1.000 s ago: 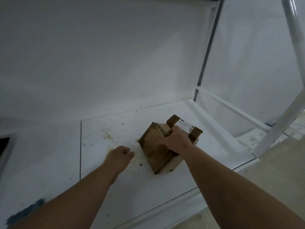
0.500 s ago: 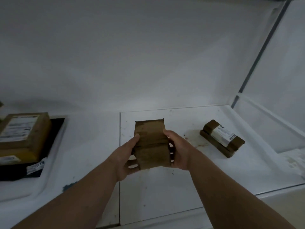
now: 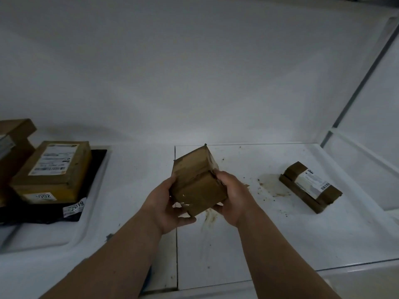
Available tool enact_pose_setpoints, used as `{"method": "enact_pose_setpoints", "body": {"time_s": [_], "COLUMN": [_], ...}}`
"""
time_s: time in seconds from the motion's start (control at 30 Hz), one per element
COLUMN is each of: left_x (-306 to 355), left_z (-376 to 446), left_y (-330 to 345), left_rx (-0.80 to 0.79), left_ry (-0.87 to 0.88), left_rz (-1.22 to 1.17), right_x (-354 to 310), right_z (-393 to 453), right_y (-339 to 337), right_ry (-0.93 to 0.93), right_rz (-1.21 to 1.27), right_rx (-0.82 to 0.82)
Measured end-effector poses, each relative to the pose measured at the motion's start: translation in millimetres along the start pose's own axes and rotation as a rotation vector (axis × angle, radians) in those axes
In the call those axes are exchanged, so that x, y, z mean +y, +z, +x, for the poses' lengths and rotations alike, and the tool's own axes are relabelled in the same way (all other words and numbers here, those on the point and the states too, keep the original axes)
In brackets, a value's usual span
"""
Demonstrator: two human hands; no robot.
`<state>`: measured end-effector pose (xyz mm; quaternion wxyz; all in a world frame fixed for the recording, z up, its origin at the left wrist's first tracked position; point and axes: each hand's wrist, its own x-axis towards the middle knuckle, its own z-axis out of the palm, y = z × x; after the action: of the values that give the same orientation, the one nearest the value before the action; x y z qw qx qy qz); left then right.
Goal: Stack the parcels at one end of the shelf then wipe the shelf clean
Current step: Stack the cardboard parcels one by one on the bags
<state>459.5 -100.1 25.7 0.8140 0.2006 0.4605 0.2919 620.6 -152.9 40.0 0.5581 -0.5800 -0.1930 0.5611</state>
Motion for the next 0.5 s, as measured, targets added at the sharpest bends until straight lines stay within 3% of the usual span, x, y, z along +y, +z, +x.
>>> {"method": "enact_pose_setpoints", "body": {"time_s": [0.27,0.5], "left_x": [-4.9,-6.4], "left_z": [-7.5,-11.2], "left_y": [7.5,10.2], "left_rx": [0.222,0.230], "left_ry": [0.195,0.317], "left_rz": [0.035,0.222], "right_x": [6.3,8.8], "right_z": [-13.5,-23.3], "right_y": [7.6,8.6], "right_ry": [-0.207,-0.333], "right_rz": [0.107,0.175], "right_rx": [0.039,-0.019]}}
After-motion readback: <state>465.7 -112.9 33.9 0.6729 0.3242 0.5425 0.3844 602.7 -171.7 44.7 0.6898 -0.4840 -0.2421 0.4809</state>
